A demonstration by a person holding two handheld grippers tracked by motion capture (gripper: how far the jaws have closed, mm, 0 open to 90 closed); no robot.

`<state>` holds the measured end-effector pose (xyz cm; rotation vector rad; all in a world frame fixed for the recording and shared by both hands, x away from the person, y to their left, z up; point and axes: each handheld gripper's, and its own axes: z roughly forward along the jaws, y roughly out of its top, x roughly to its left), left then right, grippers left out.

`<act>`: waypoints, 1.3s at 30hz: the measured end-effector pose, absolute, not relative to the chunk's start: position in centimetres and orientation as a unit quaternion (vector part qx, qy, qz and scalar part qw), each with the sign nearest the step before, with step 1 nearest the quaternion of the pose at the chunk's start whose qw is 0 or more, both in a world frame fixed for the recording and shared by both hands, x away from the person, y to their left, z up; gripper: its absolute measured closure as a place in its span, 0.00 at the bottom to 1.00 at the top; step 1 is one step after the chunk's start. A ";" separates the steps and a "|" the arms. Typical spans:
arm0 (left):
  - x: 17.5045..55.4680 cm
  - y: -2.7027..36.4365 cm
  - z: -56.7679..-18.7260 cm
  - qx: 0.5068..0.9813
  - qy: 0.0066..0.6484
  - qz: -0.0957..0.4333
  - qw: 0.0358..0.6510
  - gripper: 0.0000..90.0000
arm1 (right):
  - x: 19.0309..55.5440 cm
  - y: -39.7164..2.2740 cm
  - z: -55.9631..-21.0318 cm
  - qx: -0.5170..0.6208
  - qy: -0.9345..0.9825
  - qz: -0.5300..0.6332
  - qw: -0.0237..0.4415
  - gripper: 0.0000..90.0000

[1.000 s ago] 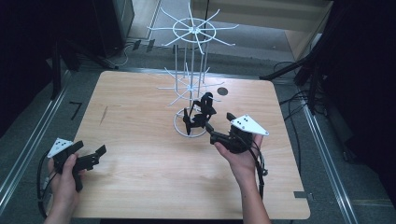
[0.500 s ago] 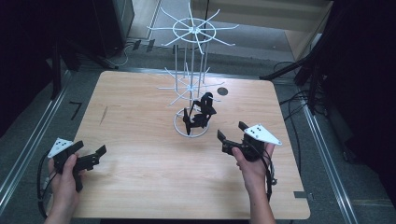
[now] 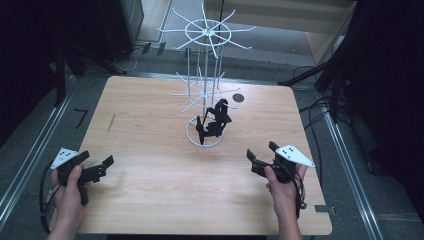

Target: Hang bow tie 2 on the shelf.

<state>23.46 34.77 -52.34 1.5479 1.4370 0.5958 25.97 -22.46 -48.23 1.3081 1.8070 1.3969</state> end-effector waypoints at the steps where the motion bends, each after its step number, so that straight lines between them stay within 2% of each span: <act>1: 23.5 34.8 -52.3 0.628 0.583 0.242 0.456 0.00 | 25.9 -22.8 -48.4 0.482 0.664 0.513 0.253 0.15; 39: 23.4 34.7 -52.3 0.631 0.581 0.243 0.452 0.00 | 21.3 -33.1 -52.7 0.551 0.636 0.475 0.259 0.15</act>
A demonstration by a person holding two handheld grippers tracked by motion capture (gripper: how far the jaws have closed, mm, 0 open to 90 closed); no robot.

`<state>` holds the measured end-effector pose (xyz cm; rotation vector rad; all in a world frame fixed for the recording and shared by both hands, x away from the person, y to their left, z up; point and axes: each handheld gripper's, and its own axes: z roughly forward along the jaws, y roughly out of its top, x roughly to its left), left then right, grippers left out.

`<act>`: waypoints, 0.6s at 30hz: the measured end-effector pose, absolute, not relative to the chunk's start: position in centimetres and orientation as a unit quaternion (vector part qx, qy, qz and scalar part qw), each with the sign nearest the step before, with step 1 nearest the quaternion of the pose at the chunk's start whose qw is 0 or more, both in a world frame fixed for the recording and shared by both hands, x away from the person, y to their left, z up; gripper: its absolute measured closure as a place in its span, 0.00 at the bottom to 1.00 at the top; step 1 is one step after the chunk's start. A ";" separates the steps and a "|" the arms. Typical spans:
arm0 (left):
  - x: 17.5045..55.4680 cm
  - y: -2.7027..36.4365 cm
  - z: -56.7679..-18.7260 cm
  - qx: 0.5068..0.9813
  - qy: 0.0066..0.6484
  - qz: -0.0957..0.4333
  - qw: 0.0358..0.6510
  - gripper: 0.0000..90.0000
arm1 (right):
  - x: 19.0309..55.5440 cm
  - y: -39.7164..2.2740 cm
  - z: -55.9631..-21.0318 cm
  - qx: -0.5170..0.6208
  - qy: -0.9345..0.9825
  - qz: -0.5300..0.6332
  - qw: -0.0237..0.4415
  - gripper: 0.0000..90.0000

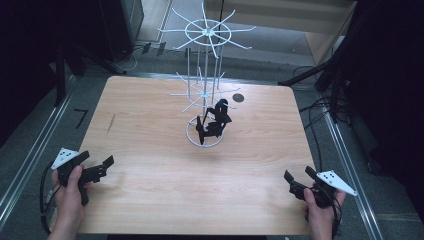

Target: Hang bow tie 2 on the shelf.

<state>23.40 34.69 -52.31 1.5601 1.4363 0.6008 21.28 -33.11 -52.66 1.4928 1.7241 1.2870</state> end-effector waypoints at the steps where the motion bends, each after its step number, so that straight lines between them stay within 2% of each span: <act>1: 23.4 34.7 -52.3 0.632 0.581 0.244 0.451 0.00 | 21.1 -33.3 -52.8 0.549 0.637 0.473 0.260 0.15; 18: 23.4 34.6 -52.3 0.632 0.581 0.245 0.450 0.00 | 18.8 -36.3 -54.6 0.565 0.639 0.457 0.253 0.15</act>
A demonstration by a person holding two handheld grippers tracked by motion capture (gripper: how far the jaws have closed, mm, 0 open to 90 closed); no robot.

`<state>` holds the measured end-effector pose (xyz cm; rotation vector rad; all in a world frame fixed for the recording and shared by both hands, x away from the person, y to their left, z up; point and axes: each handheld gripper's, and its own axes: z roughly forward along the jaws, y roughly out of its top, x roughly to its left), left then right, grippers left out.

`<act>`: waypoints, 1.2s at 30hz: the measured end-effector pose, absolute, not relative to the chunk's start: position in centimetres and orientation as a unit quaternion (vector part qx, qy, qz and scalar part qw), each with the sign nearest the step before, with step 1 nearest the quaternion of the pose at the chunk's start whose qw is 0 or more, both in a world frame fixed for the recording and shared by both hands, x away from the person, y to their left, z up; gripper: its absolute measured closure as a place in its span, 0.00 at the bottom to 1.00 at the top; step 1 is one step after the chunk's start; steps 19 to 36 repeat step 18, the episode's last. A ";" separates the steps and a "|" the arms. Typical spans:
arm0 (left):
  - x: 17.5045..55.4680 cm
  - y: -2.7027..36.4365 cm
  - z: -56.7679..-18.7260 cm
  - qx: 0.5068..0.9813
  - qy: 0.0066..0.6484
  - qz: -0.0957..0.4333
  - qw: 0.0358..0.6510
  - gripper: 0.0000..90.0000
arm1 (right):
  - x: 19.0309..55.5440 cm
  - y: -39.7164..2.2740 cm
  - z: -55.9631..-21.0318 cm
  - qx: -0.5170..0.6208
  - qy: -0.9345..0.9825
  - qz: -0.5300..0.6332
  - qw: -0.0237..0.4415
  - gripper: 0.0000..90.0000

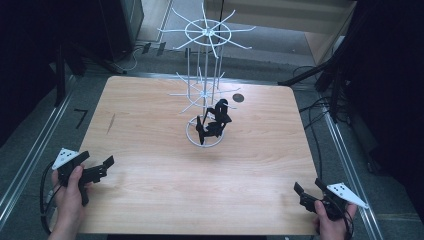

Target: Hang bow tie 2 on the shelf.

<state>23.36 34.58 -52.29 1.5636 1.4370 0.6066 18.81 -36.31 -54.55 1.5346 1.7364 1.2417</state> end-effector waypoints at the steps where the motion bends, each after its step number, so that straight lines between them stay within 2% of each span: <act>1: 23.4 34.6 -52.3 0.632 0.581 0.245 0.450 0.00 | 18.7 -36.5 -54.7 0.566 0.638 0.456 0.253 0.15; 12: 23.4 34.6 -52.3 0.632 0.582 0.246 0.448 0.00 | 18.3 -38.5 -54.9 0.594 0.607 0.459 0.260 0.16; 36: 23.4 34.4 -52.3 0.634 0.581 0.252 0.444 0.00 | 18.4 -38.4 -54.9 0.593 0.610 0.454 0.265 0.16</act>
